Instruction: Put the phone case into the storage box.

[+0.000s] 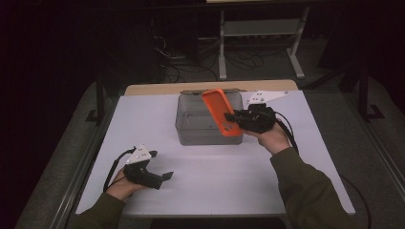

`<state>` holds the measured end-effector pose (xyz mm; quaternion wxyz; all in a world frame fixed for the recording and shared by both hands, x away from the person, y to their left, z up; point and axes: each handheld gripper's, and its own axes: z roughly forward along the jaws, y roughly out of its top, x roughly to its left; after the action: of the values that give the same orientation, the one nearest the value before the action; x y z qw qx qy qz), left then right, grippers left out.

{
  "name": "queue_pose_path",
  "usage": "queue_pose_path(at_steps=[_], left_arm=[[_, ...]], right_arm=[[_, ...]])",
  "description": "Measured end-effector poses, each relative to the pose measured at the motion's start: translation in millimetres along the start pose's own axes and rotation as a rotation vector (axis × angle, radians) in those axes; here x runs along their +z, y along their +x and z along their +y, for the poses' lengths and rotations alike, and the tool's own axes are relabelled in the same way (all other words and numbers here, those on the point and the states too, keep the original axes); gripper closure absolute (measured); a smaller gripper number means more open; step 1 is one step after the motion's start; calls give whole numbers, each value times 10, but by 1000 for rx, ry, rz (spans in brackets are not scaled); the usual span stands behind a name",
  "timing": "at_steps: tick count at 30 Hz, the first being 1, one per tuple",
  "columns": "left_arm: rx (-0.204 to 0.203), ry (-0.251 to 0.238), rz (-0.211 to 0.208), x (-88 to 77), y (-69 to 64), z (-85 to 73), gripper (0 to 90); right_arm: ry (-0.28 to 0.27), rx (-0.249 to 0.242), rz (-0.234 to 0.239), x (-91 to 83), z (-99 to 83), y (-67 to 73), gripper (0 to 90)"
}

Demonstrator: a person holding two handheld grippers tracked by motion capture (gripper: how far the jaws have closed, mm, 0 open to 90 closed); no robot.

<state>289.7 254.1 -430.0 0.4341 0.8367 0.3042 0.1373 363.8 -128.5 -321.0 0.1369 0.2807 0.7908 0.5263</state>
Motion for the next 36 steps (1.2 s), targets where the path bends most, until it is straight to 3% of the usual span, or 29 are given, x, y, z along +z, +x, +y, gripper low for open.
queue_pose_path(at_steps=[16, 27, 36], left_arm=[[-5, -1, -3, 0, -4, 7, 0], [-7, -4, -5, -3, -3, 10, 0], [-9, -3, -6, -3, -1, 11, 0]], right_arm=[[12, 7, -65, 58, 175, -204, 796], [76, 0, -98, 181, 280, -315, 796], [162, 11, -112, 314, 282, -385, 795]])
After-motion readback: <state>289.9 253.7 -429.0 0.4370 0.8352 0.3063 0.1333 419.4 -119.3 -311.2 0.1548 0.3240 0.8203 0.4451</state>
